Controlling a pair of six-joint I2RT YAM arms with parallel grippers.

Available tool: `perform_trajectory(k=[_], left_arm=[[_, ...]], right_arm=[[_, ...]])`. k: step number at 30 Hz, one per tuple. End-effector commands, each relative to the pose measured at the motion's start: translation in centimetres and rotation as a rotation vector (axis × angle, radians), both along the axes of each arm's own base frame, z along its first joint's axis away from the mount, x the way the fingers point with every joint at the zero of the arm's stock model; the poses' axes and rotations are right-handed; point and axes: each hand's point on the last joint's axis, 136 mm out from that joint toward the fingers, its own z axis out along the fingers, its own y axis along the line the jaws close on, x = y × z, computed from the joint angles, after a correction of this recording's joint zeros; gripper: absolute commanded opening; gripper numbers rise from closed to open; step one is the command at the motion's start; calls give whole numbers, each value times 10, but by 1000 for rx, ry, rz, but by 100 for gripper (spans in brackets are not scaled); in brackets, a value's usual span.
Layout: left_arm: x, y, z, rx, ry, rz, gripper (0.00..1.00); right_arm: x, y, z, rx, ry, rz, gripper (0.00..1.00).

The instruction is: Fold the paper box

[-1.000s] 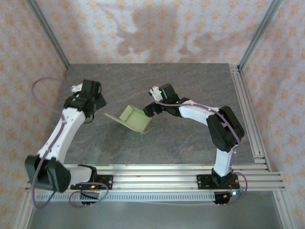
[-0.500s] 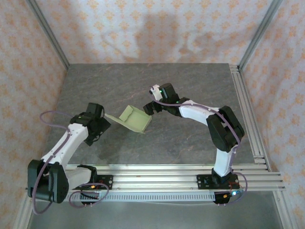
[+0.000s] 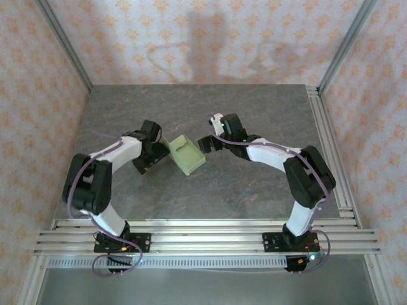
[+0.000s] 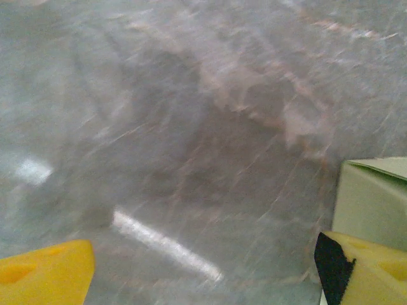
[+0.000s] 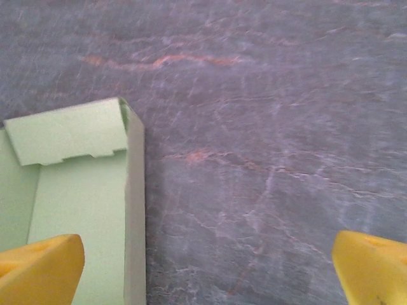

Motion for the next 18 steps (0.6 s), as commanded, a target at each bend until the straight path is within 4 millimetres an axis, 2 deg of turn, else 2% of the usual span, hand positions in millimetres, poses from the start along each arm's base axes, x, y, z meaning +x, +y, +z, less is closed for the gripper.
perform_trajectory(k=[1, 6, 7, 10, 14, 18], left_arm=[[29, -14, 5, -16, -36, -87, 91], [72, -36, 15, -36, -49, -224, 91], [78, -41, 11, -42, -35, -255, 91], [99, -67, 12, -92, -35, -355, 91], [116, -105, 13, -133, -21, -484, 91], [124, -145, 17, -223, -29, -555, 91]], right_arm=[[9, -16, 32, 61, -77, -81, 100], [7, -42, 24, 60, -52, -133, 100], [6, -47, 24, 56, -49, -141, 100], [4, -64, 23, 45, -45, -166, 100], [-1, -82, 24, 35, -25, -150, 98], [-12, -89, 16, -14, 21, -31, 88]])
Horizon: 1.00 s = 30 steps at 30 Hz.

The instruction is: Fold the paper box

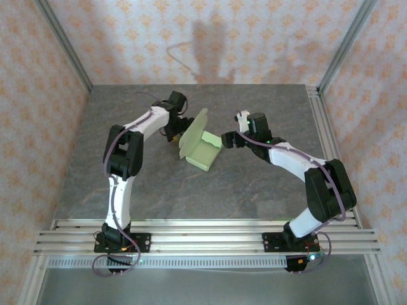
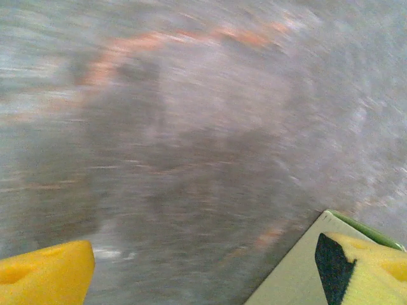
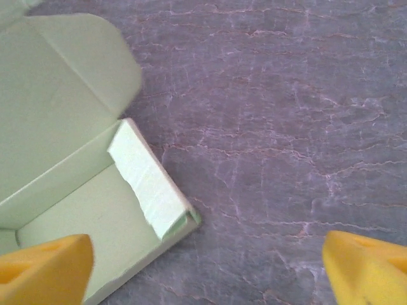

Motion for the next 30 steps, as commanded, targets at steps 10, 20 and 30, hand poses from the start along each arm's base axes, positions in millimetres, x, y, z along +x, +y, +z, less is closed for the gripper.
perform_trajectory(k=[10, 20, 30], left_arm=[[-10, 59, 44, 5, -119, 148, 100], [-68, 110, 46, 96, -133, 219, 100], [-69, 111, 36, 110, -105, 203, 100]], right_arm=[[-2, 15, -17, -91, 83, 254, 61], [8, 31, -51, -97, 262, 140, 36], [-1, 37, -83, -133, 319, 95, 19]])
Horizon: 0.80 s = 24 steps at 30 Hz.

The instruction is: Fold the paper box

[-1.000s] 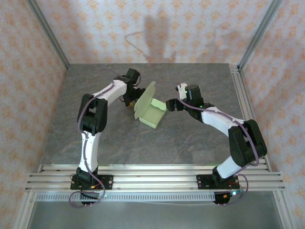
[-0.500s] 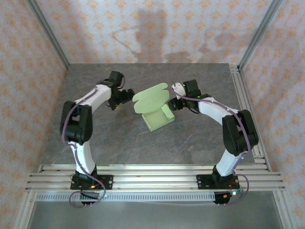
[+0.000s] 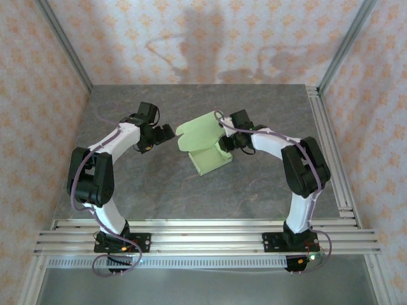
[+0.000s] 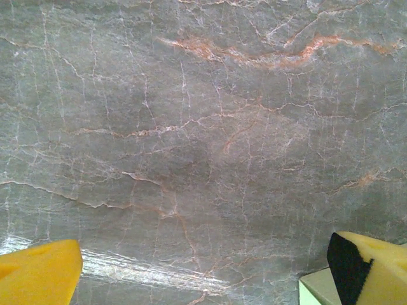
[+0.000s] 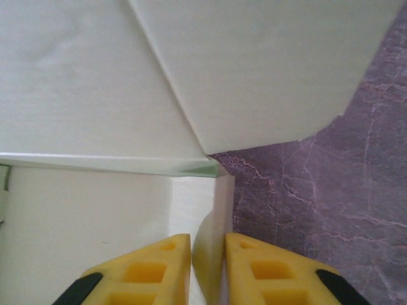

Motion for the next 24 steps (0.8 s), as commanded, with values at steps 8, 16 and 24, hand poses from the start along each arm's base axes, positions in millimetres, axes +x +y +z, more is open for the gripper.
perform_trajectory(k=[8, 16, 24], left_arm=[[5, 4, -6, 27, 2, -9, 100], [0, 7, -11, 30, -1, 19, 100], [7, 1, -28, -91, -30, 64, 100]], right_arm=[[-3, -11, -18, -115, -13, -51, 12], [0, -15, -12, -141, -72, -78, 5], [6, -9, 45, 45, -185, -138, 5]])
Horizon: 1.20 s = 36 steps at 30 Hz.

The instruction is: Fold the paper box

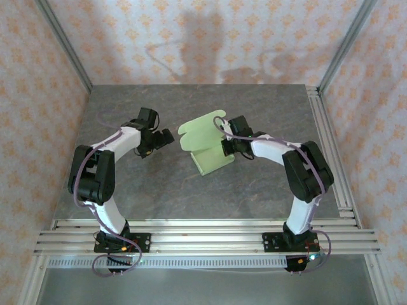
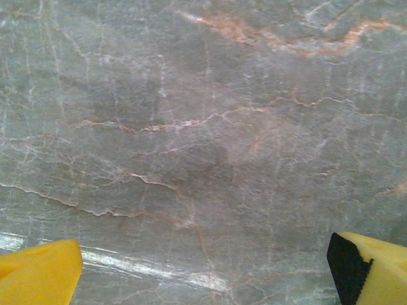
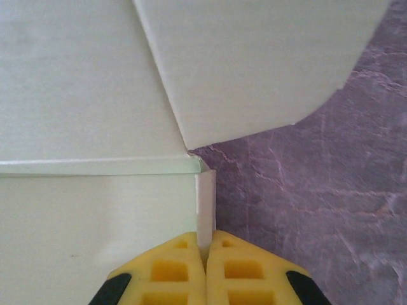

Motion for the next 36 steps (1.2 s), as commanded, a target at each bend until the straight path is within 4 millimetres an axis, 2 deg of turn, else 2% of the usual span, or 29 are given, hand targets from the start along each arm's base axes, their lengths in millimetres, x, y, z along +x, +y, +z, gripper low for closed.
perform_trajectory(k=[1, 5, 10, 15, 17, 23, 31, 32, 36], left_arm=[[15, -12, 0, -102, -68, 10, 100], [25, -49, 7, -263, -125, -63, 100], [34, -123, 33, -458, -207, -231, 94], [36, -178, 64, -539, -270, -368, 86], [37, -192, 77, -568, -296, -403, 82], [39, -216, 100, -648, -322, -438, 72], [40, -234, 110, -687, -304, -458, 72], [43, -237, 99, -695, -279, -445, 72], [49, -240, 103, -736, -284, -414, 72]], right_arm=[[11, 5, 50, 157, -101, -43, 5], [13, 5, 90, 337, -142, -60, 7], [15, 10, 125, 521, -166, -63, 8], [14, 16, 139, 630, -159, -53, 9], [12, 19, 140, 658, -145, -39, 9], [10, 24, 131, 660, -131, -31, 9], [8, 33, 115, 524, -187, -31, 9], [8, 35, 113, 504, -196, -29, 9], [7, 38, 105, 445, -217, -21, 9]])
